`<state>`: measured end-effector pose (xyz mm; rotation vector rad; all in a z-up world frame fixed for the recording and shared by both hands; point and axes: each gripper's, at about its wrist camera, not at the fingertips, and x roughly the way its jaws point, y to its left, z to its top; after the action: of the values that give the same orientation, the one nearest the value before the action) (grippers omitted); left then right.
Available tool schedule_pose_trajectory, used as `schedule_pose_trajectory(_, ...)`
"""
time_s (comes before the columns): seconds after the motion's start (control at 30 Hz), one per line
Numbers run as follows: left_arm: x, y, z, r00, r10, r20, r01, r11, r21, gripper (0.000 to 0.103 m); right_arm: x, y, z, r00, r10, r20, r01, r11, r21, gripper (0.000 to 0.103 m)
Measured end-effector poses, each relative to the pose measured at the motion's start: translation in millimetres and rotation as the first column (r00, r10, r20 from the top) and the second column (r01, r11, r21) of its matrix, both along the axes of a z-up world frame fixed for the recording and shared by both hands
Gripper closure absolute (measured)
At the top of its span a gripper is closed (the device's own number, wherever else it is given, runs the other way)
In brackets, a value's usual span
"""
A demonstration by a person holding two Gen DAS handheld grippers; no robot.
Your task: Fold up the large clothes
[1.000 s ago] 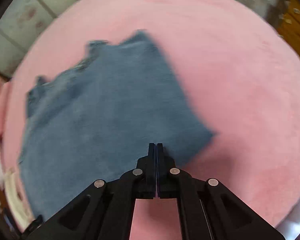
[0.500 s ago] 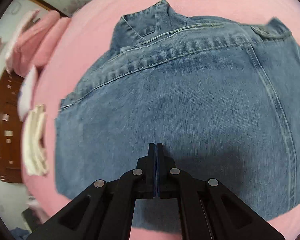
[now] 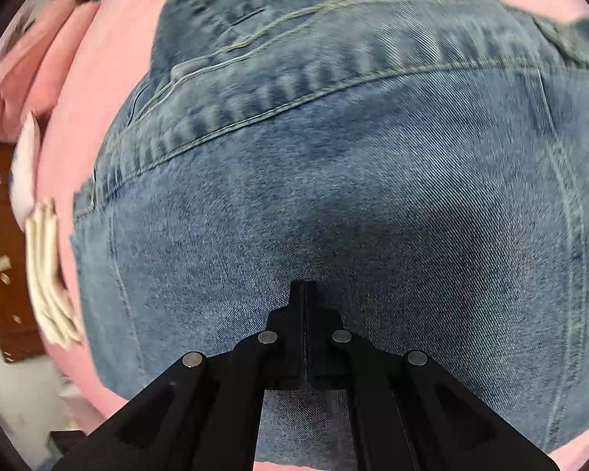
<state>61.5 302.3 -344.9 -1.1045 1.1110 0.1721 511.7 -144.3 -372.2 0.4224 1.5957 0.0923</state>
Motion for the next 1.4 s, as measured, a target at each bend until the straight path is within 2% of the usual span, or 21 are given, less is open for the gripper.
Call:
schedule_pose_trajectory(0.07,6.5,2.8,-9.8,1.0,0.022,-0.005,-0.023,0.999,-0.041,0.026,1.1,-5.6,-3.0,0.999,-0.032,0.002,0.032,0.999,0.032,0.103)
schedule_pose_trajectory(0.13,12.2,6.5,-15.4,0.998,0.055,0.012,-0.055,0.998,-0.031,0.026,2.0,-8.6,-2.4,0.998,-0.062,-0.002,0.062,0.997,0.046,0.103)
schedule_pose_trajectory(0.3,38.1,8.5,-32.9,0.989,0.126,0.077,-0.124,0.992,-0.038,0.026,0.1,-3.6,6.4,0.999,-0.04,0.012,0.04,0.999,0.0,0.103)
schedule_pose_trajectory(0.47,64.1,24.1,-41.6,0.98,0.189,0.066,-0.186,0.981,-0.048,0.026,-3.5,2.8,-3.5,1.0,-0.014,0.018,0.014,1.0,0.004,0.103)
schedule_pose_trajectory(0.57,65.6,25.6,-48.0,0.954,0.297,0.048,-0.293,0.953,-0.081,0.03,-6.0,-4.6,-5.2,1.0,-0.025,0.018,0.024,0.999,0.024,0.103)
schedule_pose_trajectory(0.6,55.6,28.7,-52.1,0.922,0.387,0.03,-0.381,0.917,-0.118,0.043,-6.9,-7.0,-5.0,0.999,-0.03,0.021,0.029,0.999,0.024,0.103)
schedule_pose_trajectory(0.63,46.8,31.4,-56.4,0.894,0.448,0.003,-0.443,0.884,-0.15,0.063,-7.8,-8.2,-4.4,0.999,-0.034,0.025,0.034,0.999,0.02,0.103)
schedule_pose_trajectory(0.67,36.9,33.6,-62.8,0.86,0.509,-0.029,-0.505,0.842,-0.192,0.072,-8.6,-9.7,-4.0,0.999,-0.036,0.031,0.036,0.999,0.014,0.103)
schedule_pose_trajectory(0.7,20.7,34.9,-75.7,0.797,0.601,-0.059,-0.589,0.752,-0.297,0.08,-9.4,-9.5,-4.1,0.999,-0.038,0.037,0.037,0.999,0.007,0.103)
schedule_pose_trajectory(0.77,5.6,31.2,-92.0,0.716,0.692,-0.095,-0.656,0.619,-0.431,0.085,-11.0,-7.1,-4.2,0.998,-0.043,0.043,0.043,0.999,-0.003,0.103)
schedule_pose_trajectory(0.8,4.8,30.1,-93.6,0.702,0.704,-0.106,-0.664,0.595,-0.453,0.086,-11.9,-6.7,-4.3,0.998,-0.051,0.044,0.052,0.999,-0.003,0.103)
schedule_pose_trajectory(0.83,7.8,31.1,-90.6,0.711,0.695,-0.107,-0.661,0.609,-0.439,0.087,-12.5,-6.6,-4.8,0.997,-0.061,0.043,0.061,0.998,0.0,0.103)
schedule_pose_trajectory(0.9,24.4,35.2,-74.2,0.781,0.62,-0.072,-0.602,0.717,-0.351,0.092,-14.3,-6.9,-5.6,0.996,-0.084,0.043,0.083,0.996,0.012,0.103)
schedule_pose_trajectory(0.97,39.0,33.7,-55.5,0.838,0.545,-0.019,-0.528,0.801,-0.284,0.096,-16.9,-11.0,-5.2,0.993,-0.102,0.051,0.101,0.995,0.027,0.103)
schedule_pose_trajectory(1.07,55.1,26.2,-20.9,0.894,0.44,0.085,-0.419,0.888,-0.191,0.097,-22.6,-21.1,-3.6,0.99,-0.126,0.069,0.122,0.991,0.051,0.103)
schedule_pose_trajectory(1.1,66.0,17.4,2.6,0.92,0.359,0.155,-0.345,0.932,-0.112,0.097,-24.6,-24.4,-3.2,0.988,-0.133,0.074,0.129,0.99,0.06,0.103)
schedule_pose_trajectory(1.13,73.9,9.3,18.6,0.936,0.297,0.19,-0.293,0.955,-0.049,0.098,-27.0,-27.1,-2.8,0.987,-0.142,0.079,0.137,0.988,0.072,0.103)
schedule_pose_trajectory(1.2,92.0,-13.3,54.5,0.958,0.143,0.25,-0.171,0.981,0.094,0.098,-31.1,-31.0,-2.9,0.984,-0.156,0.085,0.148,0.985,0.089,0.103)
schedule_pose_trajectory(1.23,103.4,-30.4,75.8,0.96,0.046,0.276,-0.1,0.978,0.184,0.098,-32.7,-33.4,-3.0,0.984,-0.158,0.088,0.149,0.984,0.095,0.103)
schedule_pose_trajectory(1.3,118.2,-62.4,108.5,0.945,-0.086,0.316,-0.009,0.957,0.289,0.098,-36.2,-37.6,-2.0,0.984,-0.15,0.1,0.14,0.984,0.106,0.103)
schedule_pose_trajectory(1.4,126.6,-107.8,140.6,0.916,-0.188,0.354,0.054,0.933,0.355,0.098,-39.3,-45.6,-0.1,0.986,-0.122,0.11,0.108,0.987,0.121,0.103)
